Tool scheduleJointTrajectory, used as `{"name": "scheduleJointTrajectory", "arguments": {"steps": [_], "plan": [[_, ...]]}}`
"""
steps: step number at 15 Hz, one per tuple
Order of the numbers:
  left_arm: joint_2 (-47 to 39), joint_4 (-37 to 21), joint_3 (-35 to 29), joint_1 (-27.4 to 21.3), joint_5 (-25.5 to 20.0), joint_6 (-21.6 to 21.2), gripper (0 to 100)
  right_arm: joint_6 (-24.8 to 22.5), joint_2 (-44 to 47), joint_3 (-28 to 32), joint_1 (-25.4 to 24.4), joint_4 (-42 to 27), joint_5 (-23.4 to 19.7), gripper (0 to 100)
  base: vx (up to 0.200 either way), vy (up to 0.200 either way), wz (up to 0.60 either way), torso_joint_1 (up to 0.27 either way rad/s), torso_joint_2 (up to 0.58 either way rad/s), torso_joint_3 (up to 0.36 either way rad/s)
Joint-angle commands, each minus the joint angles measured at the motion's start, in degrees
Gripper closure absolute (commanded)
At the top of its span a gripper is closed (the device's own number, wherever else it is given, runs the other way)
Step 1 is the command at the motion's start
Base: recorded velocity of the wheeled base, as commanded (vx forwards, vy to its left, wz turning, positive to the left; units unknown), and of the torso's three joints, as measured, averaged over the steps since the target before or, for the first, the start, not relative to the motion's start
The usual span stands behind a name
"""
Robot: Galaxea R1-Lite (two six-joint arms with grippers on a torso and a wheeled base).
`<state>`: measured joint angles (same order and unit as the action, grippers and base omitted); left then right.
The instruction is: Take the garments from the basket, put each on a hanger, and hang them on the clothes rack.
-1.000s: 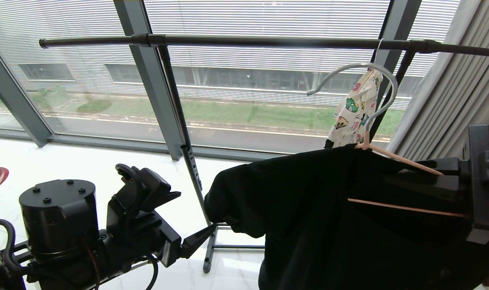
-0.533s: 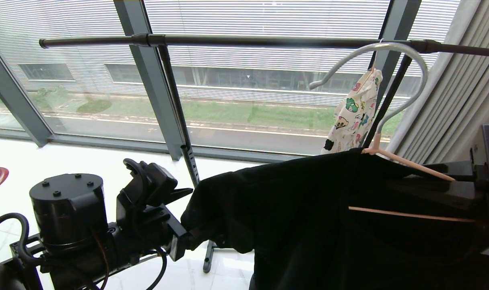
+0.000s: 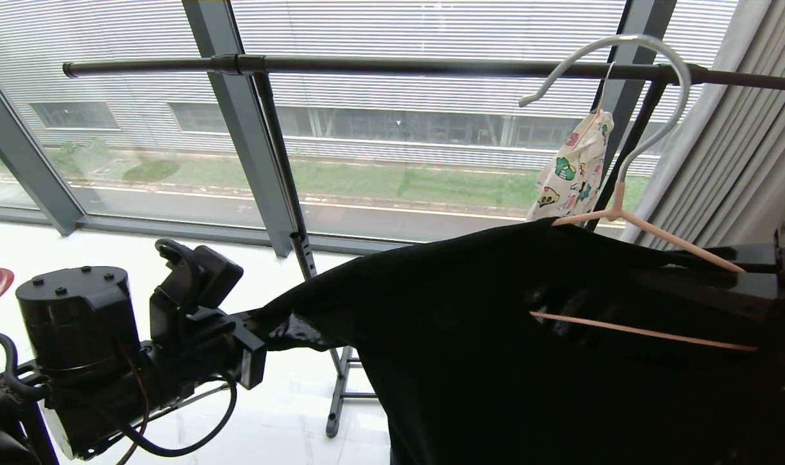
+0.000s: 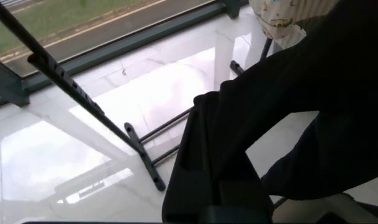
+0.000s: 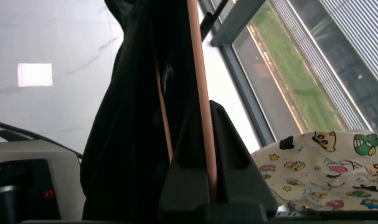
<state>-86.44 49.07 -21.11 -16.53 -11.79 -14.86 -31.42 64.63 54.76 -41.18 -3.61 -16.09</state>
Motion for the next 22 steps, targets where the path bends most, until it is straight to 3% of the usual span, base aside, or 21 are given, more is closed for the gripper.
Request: {"name": "scheduleJointTrajectory", "arguments": {"steps": [1, 7, 8, 13, 16, 18, 20, 22], "plan": [[0.5, 0.0, -0.1, 5.2, 0.0, -0.1, 100, 0.1, -0.7, 0.0, 0.8, 0.1, 0.0, 100, 0.0, 0.0, 0.0, 0.0, 0.0, 0.0], [0.6, 0.0, 0.0, 4.0, 0.0, -0.2, 100, 0.4, -0.7, 0.3, 1.2, 0.2, 0.0, 100, 0.0, 0.0, 0.0, 0.0, 0.0, 0.0], [0.6, 0.0, -0.1, 4.0, 0.0, -0.2, 0, 0.5, -0.7, 0.3, 1.2, 0.2, 0.0, 100, 0.0, 0.0, 0.0, 0.0, 0.0, 0.0], [2.1, 0.0, 0.0, 4.0, 1.5, -0.1, 0, 6.1, 0.5, 0.3, 2.2, 3.3, 1.2, 100, 0.0, 0.0, 0.0, 0.0, 0.0, 0.0], [2.3, 0.0, -0.1, 3.9, 7.8, -0.1, 0, 14.0, 5.3, 0.4, 2.2, 10.3, 6.7, 100, 0.0, 0.0, 0.0, 0.0, 0.0, 0.0], [3.1, 0.0, -0.2, 3.9, 9.7, -0.1, 0, 17.7, 10.2, 0.4, 2.1, 16.8, 10.8, 100, 0.0, 0.0, 0.0, 0.0, 0.0, 0.0], [3.8, 0.0, -0.2, 3.9, 11.3, -0.3, 0, 20.6, 14.7, 1.5, 2.1, 22.7, 14.4, 100, 0.0, 0.0, 0.0, 0.0, 0.0, 0.0], [4.0, 0.0, -0.2, 4.0, 13.2, -2.1, 0, 22.4, 17.4, 4.0, 2.2, 23.8, 17.0, 100, 0.0, 0.0, 0.0, 0.0, 0.0, 0.0]]}}
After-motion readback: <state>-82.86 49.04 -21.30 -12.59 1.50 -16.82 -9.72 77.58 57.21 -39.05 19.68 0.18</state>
